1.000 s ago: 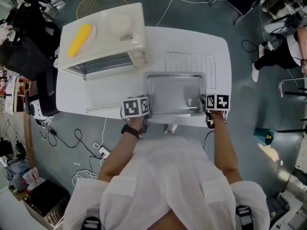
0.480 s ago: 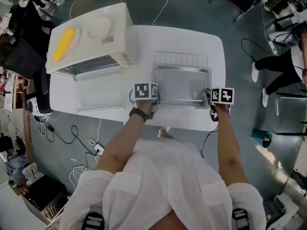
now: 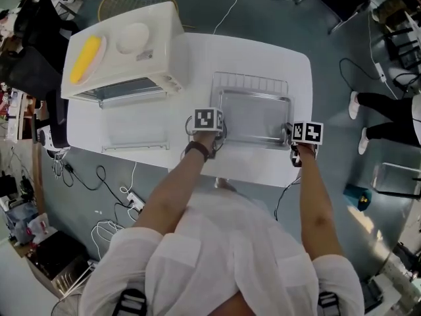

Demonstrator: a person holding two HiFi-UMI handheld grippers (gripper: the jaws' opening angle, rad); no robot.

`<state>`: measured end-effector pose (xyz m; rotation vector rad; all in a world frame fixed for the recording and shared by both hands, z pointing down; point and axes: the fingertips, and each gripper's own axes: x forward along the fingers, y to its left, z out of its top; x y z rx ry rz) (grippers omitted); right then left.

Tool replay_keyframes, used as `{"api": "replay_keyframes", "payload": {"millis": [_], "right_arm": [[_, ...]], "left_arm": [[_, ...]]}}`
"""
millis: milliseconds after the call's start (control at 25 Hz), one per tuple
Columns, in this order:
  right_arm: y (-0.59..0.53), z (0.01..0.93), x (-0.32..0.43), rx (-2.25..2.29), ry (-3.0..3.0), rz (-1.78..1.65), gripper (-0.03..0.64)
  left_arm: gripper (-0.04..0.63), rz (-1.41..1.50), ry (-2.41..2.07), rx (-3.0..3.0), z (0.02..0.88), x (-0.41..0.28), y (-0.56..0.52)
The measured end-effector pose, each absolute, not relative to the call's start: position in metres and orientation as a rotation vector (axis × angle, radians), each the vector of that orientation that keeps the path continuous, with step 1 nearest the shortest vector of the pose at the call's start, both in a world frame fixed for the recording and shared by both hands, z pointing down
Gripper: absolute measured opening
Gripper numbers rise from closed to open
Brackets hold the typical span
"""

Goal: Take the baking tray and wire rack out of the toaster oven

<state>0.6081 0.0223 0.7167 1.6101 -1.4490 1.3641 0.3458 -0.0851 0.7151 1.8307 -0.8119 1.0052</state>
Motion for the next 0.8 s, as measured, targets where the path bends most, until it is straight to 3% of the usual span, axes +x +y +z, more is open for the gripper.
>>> {"api": "replay_keyframes", "payload": {"millis": [480,800], "right_arm": [[0.021,0.724,0.614,1.624,-1.444,1.382,0.084],[0.016,0.726,0.615,1.63,-1.444,1.353,0.083]], "left_arm": [[0.074,1.051,-0.744,1.832,0.723,0.358,-0.077],[0.116,1.168,-0.784,1.968,0.724,0.351,-0.093]]}}
